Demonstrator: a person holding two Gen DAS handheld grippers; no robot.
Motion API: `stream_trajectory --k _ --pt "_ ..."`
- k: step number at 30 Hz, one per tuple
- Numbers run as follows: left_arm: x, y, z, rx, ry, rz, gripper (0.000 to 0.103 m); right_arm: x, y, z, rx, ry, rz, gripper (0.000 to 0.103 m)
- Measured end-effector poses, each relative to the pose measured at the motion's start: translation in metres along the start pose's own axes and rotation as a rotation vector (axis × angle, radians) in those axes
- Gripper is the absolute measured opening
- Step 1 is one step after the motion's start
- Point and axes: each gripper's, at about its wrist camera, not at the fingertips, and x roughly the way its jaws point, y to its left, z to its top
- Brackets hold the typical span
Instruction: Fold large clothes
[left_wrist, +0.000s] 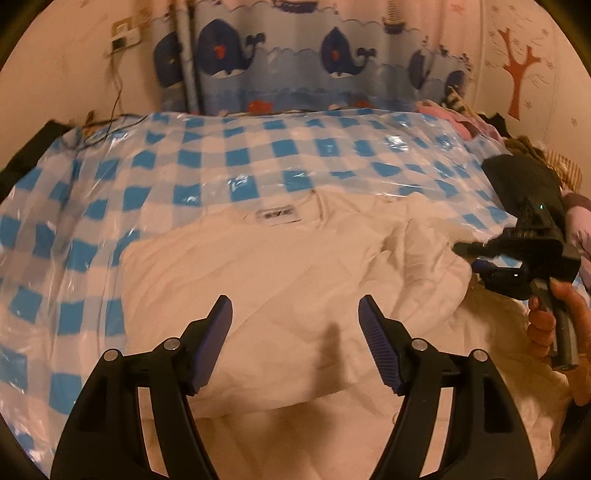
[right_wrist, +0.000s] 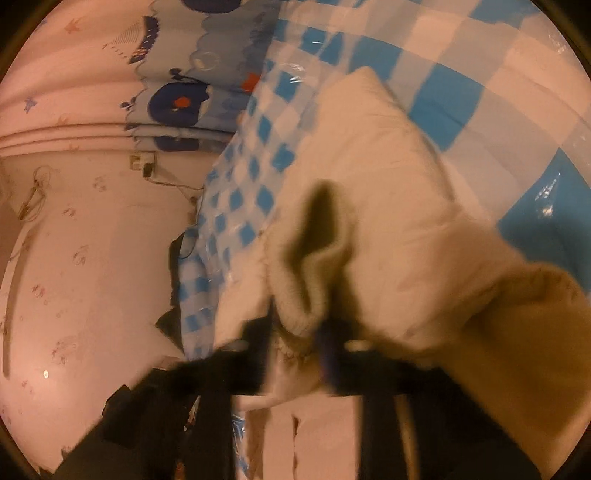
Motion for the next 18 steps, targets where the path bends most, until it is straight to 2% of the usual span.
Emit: stream_trajectory --k 4,7,10,11,13,14,16,18 --pt "0.002 0.01 0.002 -0.036 -0.015 0.019 0.067 -0.018 0.033 -0.007 -0.15 -0.074 0.01 0.015" --pt "-0.005 0.02 0.007 -0.1 -0.054 0.006 0.067 -0.041 0.087 -0.014 -0.345 -0.163 0.064 0.015" --pt "-0.012 0.03 0.015 -0.16 -0.107 -0.009 0.068 -0.064 0.131 -0.024 -0.54 -0.252 0.086 0.015" --pt "-0.011 0.031 0.016 -0.167 -0.112 -0.011 0.071 -0.07 0.137 -0.025 -0.579 -0.277 0.079 0.014" --pt "-0.005 0.034 0.018 -0.18 -0.114 -0.005 0.077 -0.07 0.13 -0.016 -0.564 -0.28 0.065 0.014" --pt "0.002 0.035 0.017 -0.186 -0.106 -0.001 0.078 -0.067 0.114 -0.007 -0.523 -0.276 0.041 0.014" --pt "0.024 0.038 0.014 -0.199 -0.046 -0.004 0.078 -0.053 0.072 0.007 -0.43 -0.252 -0.047 0.014" --pt "0.046 0.041 0.008 -0.213 0.028 0.014 0.078 -0.035 0.018 0.015 -0.302 -0.185 -0.144 0.014"
